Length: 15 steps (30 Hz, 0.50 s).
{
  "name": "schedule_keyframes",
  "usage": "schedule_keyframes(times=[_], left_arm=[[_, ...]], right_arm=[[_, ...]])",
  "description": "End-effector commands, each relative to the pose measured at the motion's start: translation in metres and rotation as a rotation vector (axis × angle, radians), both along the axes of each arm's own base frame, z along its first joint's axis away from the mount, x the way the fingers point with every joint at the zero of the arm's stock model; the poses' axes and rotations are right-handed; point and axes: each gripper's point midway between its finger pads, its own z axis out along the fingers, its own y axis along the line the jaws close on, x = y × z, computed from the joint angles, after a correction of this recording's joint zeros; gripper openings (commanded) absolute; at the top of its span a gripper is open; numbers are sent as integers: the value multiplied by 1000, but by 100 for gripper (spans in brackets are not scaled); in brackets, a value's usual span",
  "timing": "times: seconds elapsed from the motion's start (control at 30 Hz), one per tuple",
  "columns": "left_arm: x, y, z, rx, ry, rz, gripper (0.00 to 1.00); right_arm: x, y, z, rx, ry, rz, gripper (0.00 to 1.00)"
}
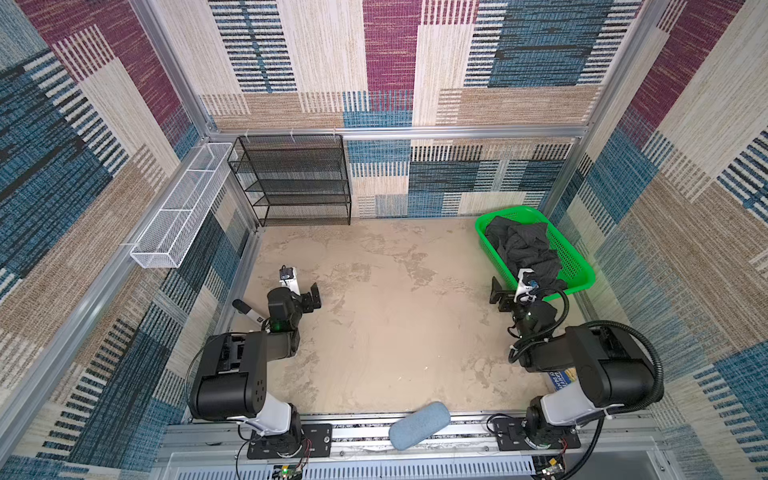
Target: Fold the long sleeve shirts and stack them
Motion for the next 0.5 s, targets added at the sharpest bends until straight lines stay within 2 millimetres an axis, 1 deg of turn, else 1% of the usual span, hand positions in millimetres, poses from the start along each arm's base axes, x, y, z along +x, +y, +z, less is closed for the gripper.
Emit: schedule_keyframes(times=[0.0, 0.47], left_arm=[[2, -15, -1, 8, 9, -99, 99], [1, -15, -1, 7, 12, -99, 99]], right_arm=[[-1, -1, 8, 6, -34, -4, 100], [-1, -1, 8, 6, -35, -5, 100]])
